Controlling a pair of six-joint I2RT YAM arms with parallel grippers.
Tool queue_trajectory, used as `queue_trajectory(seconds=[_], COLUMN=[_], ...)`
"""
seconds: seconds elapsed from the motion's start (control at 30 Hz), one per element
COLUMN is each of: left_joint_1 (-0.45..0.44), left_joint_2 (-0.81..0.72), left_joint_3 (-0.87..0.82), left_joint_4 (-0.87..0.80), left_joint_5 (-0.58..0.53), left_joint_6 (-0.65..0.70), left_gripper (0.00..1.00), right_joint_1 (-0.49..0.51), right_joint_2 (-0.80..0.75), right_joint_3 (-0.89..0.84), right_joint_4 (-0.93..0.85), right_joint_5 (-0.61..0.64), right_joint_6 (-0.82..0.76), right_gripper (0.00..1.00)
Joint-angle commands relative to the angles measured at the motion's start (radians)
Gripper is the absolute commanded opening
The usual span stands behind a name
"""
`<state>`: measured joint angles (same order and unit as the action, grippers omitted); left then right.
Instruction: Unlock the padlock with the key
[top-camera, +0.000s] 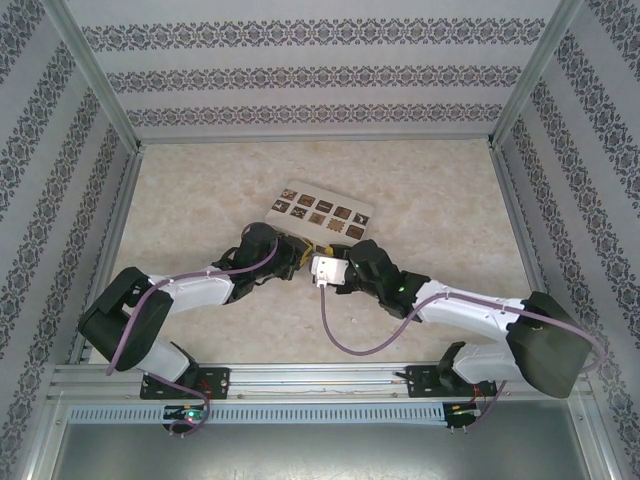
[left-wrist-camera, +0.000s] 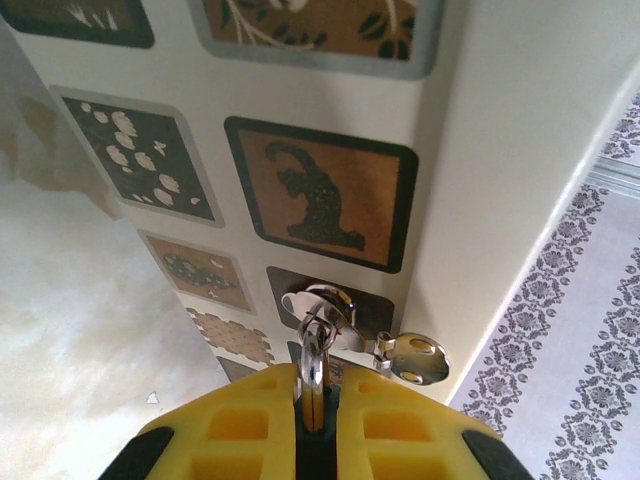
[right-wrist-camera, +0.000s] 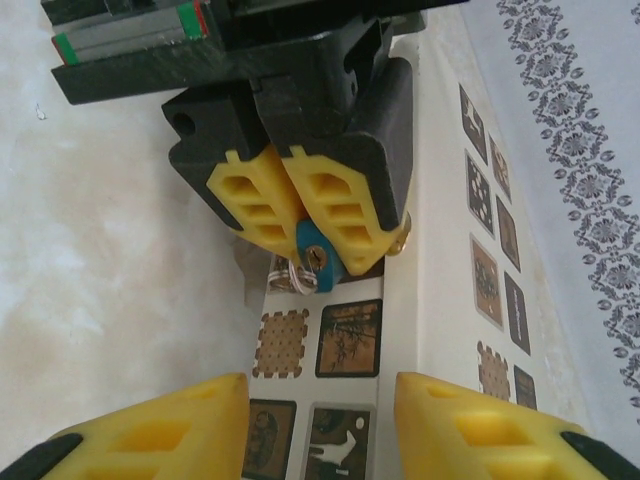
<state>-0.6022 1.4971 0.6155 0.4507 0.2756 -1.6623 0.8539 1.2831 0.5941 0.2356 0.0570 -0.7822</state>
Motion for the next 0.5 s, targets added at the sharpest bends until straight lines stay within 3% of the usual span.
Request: queue_trajectory(seconds=[0.0, 0.47], left_joint_1=[-0.016, -0.018], left_joint_2=[-0.035, -0.026], left_joint_3=[0.036, 0.029], left_joint_4=[0.001, 0.032], left_joint_5=[-0.02, -0.014], left_joint_6=[-0.021, -0.031], left_gripper=[0.0, 0.0], right_joint_1=[0.011, 0.03], right_joint_2=[0.022, 0.106], right_joint_3=[0.04, 0.085], right_joint_4=[0.031, 0.045], right_joint_5=[-0.033, -0.031], right_joint_6=[0.011, 0.0], right_gripper=[0.37, 0.28])
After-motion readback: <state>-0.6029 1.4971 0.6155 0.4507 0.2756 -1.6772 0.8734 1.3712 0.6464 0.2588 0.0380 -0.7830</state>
